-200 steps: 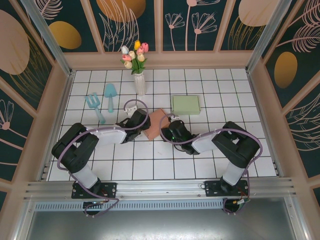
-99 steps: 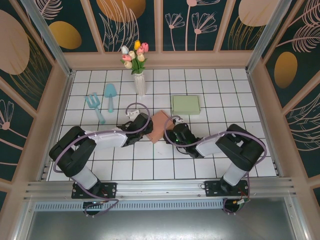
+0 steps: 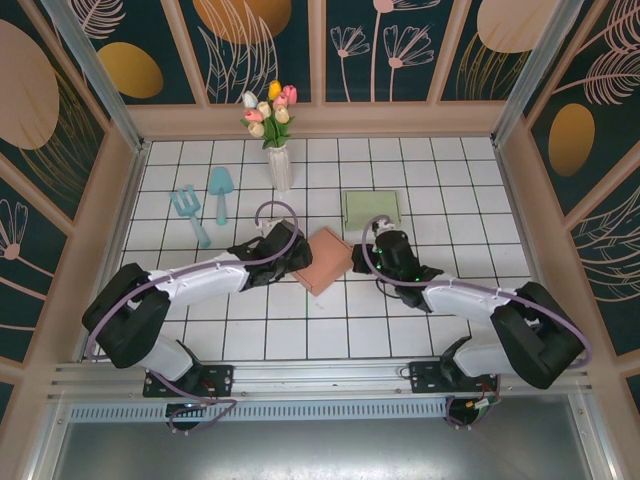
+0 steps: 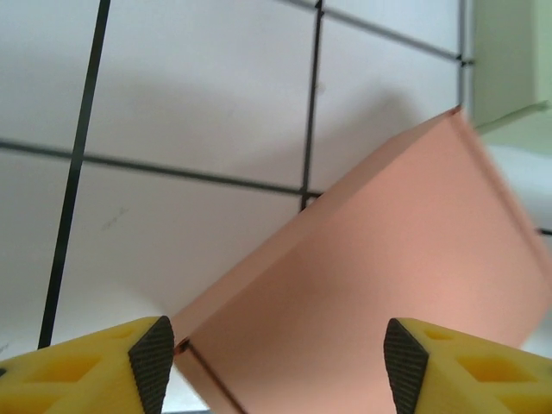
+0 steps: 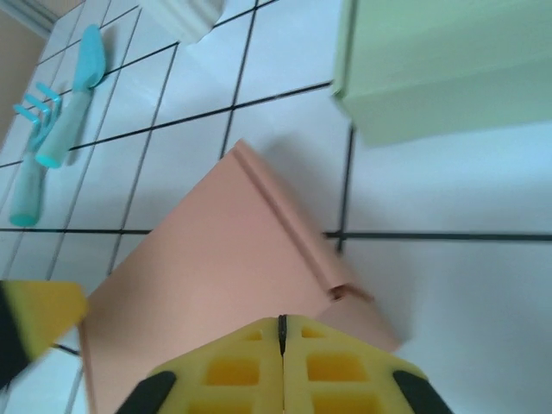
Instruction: Fold the paper box
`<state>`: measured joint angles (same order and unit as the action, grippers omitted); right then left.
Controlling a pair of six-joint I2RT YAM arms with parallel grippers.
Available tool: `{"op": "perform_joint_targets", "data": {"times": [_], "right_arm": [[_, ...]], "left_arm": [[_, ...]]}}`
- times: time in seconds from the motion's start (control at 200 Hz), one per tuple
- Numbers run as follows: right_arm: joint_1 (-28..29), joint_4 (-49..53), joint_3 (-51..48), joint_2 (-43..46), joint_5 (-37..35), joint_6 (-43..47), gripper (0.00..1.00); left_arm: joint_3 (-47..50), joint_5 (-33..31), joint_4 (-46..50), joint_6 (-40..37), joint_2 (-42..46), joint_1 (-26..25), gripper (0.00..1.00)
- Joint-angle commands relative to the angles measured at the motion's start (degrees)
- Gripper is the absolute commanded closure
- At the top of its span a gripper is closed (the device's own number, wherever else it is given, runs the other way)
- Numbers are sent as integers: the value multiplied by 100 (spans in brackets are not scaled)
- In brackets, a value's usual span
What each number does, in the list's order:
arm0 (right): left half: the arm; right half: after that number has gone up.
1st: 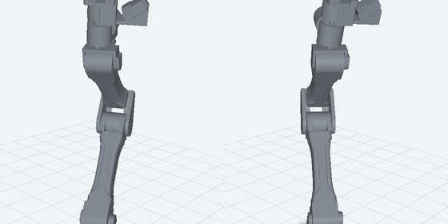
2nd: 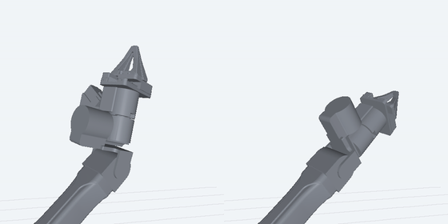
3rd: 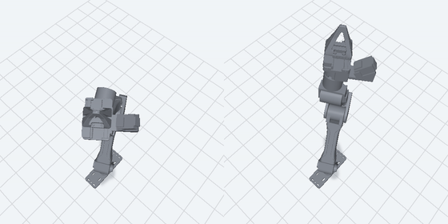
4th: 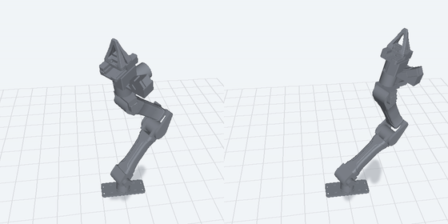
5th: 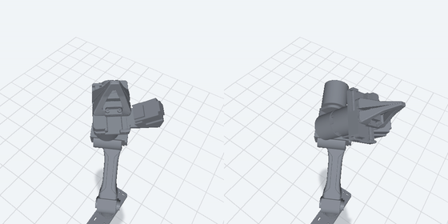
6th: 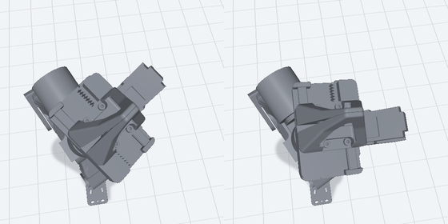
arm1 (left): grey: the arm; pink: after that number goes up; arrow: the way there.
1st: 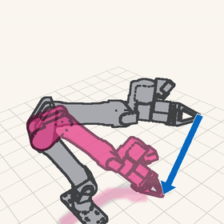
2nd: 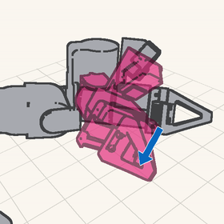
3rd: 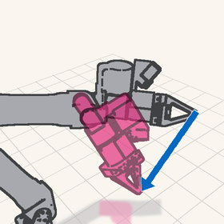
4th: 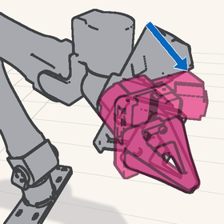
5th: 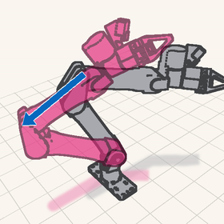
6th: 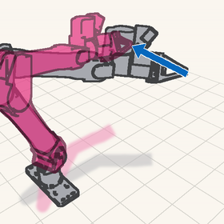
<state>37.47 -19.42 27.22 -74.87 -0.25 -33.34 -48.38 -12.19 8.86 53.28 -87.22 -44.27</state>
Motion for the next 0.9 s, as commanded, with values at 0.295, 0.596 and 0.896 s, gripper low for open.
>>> {"op": "perform_joint_targets", "data": {"times": [0.295, 0.596, 0.896], "right_arm": [[-837, -159, -69, -525, 1279, -8, 100], [-862, -557, -17, -1218, 1545, -58, 100], [-864, -937, 146, -1801, 1743, -120, 100]], "left_arm": [[-1397, 742, -340, -1714, -1389, 565, 26], [-1635, 1251, -1057, -2223, -2145, 562, 28], [-1444, 1863, -1490, -2173, -2382, 560, 33]]}}
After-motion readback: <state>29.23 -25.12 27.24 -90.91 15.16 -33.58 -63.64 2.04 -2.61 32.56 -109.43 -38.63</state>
